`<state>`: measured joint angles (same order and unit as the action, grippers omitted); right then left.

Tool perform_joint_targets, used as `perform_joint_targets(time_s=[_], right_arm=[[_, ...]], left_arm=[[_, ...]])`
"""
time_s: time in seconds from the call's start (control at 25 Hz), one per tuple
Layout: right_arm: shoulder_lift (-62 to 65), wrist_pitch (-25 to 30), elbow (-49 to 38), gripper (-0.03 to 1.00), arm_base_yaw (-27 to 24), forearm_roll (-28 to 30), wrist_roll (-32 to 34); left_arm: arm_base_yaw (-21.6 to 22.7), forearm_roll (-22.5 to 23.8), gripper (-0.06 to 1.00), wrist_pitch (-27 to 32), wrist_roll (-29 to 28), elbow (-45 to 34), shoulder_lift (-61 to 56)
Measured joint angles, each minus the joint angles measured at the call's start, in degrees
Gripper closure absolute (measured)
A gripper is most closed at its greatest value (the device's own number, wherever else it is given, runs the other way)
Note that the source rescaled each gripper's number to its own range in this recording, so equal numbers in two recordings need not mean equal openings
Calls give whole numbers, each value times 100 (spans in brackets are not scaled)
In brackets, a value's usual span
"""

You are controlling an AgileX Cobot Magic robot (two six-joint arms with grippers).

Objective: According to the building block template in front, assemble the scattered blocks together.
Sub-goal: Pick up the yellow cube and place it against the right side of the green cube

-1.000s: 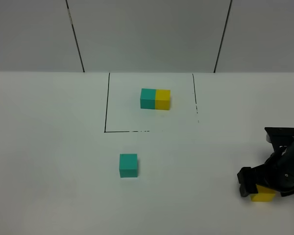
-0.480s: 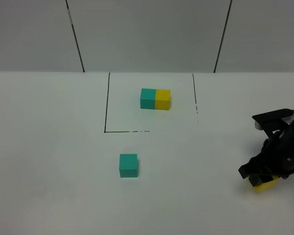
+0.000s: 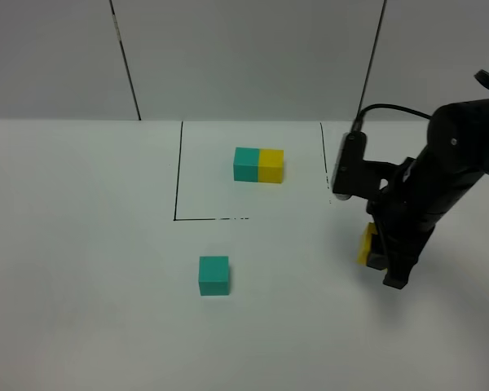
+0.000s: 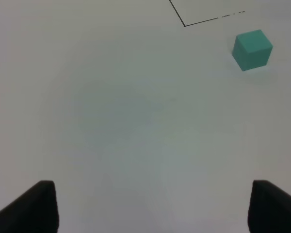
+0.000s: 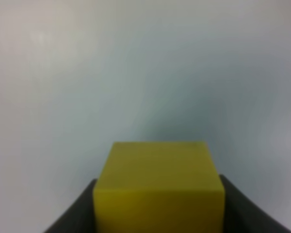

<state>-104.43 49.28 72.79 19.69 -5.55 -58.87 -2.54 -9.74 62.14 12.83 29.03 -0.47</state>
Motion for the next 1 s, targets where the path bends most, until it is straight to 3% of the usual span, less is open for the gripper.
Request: perform_joint_targets(time_s=[0.16,0.4,0.76,1.0], right_arm=[[-502,433,589,95,375,94,-482],[-1415,964,1704,95,848,210,-531],[-2231,1012,2515,95,1337,203,-484],[-2457,681,2591,95,1490,162,46]], left_arm=[[0,0,-4,0,0,0,0],[0,0,-4,0,0,0,0],[0,0,-4,0,0,0,0],[0,0,-4,0,0,0,0]])
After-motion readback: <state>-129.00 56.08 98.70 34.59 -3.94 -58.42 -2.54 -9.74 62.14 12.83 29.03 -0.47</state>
